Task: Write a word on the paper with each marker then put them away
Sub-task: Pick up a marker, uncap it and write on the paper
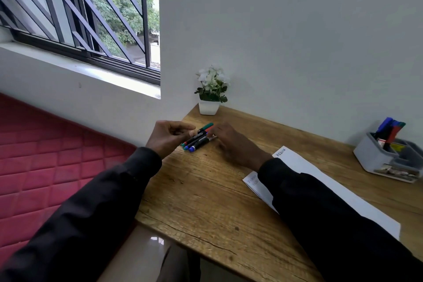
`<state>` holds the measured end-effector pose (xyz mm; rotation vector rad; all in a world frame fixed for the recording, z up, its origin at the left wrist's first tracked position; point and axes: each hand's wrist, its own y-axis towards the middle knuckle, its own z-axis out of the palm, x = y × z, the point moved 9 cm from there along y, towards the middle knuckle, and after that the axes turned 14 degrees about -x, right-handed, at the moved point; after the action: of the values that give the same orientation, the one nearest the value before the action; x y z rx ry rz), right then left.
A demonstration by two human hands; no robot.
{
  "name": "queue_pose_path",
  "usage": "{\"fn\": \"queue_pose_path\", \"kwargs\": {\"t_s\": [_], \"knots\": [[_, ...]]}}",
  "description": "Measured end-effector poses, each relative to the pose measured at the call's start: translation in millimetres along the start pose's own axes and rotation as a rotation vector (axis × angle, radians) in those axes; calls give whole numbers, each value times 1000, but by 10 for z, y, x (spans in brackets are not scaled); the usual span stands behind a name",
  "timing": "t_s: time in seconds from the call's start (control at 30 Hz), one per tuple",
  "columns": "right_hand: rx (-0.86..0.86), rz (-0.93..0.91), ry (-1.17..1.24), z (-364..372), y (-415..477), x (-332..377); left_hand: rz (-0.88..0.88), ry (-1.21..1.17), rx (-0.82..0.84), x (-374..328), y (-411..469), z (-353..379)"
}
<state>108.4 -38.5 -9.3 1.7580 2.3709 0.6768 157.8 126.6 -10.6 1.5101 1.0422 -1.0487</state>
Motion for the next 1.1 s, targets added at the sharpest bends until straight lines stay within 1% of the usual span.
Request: {"fn": "queue_pose_path", "kwargs": {"t_s": [0.23, 0.37, 0.43, 0.53, 0.63, 0.73, 0.83, 0.97, 1.03, 1.1], "knots": [[-11, -18, -82, -37, -114, -116, -3, -23, 26, -60, -36, 145], [-46, 51, -29, -143, -278, -311, 13, -15, 53, -91, -72, 248], [-138, 158, 101, -290, -389, -456, 20, -25, 53, -127, -89, 306], [-288, 370, 353, -583, -579, -664, 54, -55, 70, -222, -147, 471], [-424, 508, 612, -861, -777, -787, 78, -51, 149, -318, -244, 764], [-513, 586, 789, -1050, -976, -845, 104, -27, 269, -442, -367, 1110], [-561, 634, 912, -1152, -1162, -887, 134, -12, 370, -574, -492, 1412], [-588, 630, 985, -1249, -1346, -895, 165, -9, 374, -715, -574, 1614], [-558, 637, 1115, -1240, -1390, -861, 168, -16, 356, -769, -600, 1642], [-492, 706, 1238, -1177, -1422, -817, 188, -20, 356, -829, -639, 1674]]}}
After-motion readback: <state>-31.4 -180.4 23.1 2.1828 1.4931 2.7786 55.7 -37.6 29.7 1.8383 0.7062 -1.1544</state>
